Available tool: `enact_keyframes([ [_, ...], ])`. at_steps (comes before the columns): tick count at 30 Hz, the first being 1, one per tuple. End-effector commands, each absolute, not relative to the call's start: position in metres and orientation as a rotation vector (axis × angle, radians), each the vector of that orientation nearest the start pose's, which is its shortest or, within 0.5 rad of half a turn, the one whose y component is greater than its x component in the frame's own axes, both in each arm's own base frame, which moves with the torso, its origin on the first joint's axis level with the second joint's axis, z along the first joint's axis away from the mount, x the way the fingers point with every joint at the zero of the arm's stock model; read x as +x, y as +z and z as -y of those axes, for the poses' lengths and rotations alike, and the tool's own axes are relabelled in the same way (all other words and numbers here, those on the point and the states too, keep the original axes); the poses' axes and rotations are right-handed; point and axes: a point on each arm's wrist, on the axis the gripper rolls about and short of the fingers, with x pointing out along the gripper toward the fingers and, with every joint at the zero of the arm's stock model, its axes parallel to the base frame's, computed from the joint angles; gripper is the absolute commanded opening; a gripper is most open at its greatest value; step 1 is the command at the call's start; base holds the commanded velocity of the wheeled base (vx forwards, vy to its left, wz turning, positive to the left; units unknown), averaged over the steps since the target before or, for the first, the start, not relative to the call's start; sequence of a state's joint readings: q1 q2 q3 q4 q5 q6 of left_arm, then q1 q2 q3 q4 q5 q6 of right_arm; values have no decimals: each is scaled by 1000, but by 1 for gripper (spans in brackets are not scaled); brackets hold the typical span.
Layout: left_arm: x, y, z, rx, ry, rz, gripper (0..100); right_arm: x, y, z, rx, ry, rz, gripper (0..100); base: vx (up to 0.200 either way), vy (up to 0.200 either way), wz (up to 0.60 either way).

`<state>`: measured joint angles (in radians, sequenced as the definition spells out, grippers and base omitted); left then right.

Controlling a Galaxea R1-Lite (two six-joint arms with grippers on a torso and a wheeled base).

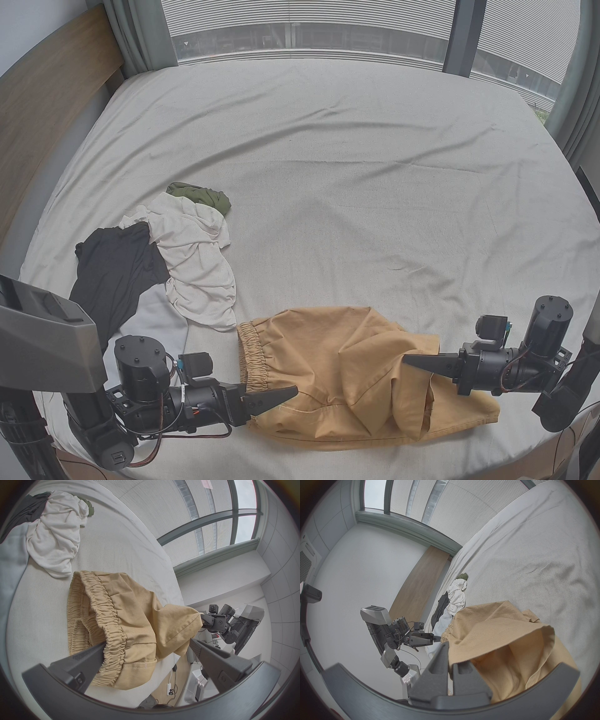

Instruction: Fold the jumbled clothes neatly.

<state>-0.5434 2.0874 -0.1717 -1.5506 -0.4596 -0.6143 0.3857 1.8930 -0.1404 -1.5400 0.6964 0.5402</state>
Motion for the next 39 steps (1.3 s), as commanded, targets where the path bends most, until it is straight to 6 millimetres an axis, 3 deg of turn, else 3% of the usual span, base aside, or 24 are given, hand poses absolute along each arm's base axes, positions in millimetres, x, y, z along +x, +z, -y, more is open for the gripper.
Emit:
enact_keyframes([
  [1,210,35,139,-538,-842,-676,100,211,78,-101,519,992,-507,0,0,0,0],
  [16,209,12,150,-492,-851,-756,100,210,78,-102,518,996,-510,0,0,0,0],
  [39,208,15,162,-488,-900,-740,100,210,78,-102,518,995,-511,0,0,0,0],
])
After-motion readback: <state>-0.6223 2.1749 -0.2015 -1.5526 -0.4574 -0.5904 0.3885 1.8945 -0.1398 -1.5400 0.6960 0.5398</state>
